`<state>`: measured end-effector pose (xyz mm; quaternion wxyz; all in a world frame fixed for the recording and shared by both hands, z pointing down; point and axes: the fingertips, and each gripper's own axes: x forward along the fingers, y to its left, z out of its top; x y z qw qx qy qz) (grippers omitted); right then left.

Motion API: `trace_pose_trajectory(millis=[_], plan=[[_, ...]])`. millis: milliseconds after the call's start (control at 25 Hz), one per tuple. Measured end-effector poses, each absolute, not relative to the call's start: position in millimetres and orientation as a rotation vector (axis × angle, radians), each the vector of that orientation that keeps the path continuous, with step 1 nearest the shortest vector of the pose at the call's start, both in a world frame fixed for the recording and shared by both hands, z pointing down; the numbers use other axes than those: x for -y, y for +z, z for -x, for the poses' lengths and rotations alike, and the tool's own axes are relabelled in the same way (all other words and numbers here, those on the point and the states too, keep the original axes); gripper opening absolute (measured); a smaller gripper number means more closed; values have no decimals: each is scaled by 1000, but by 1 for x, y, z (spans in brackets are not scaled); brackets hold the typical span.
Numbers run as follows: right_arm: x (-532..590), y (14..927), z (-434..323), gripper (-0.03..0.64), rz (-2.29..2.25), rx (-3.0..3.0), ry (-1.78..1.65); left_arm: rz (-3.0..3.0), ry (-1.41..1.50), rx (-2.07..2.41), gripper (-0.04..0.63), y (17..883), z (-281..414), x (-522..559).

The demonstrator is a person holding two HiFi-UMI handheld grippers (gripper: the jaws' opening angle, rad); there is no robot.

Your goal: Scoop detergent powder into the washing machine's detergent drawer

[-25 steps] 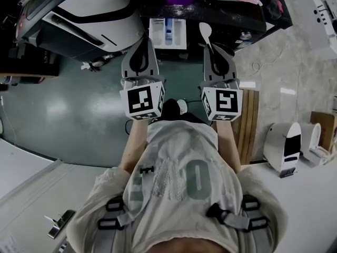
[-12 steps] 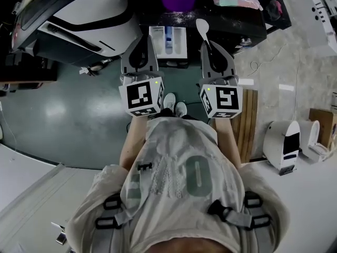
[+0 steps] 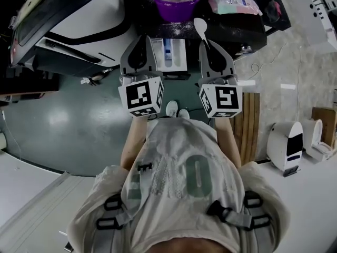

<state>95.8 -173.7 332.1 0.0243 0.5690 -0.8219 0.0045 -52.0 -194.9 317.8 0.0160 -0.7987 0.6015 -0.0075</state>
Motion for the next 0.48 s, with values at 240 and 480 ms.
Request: trace_pose_trajectory(millis=[240,480], plan=[[212,319,-102,6,-1772,2530,36,2492,-36,-1869,21,305,47,235],[237,283,-104,8,-1755,2541,59,2491,-39,-1863,20,270,44,258]])
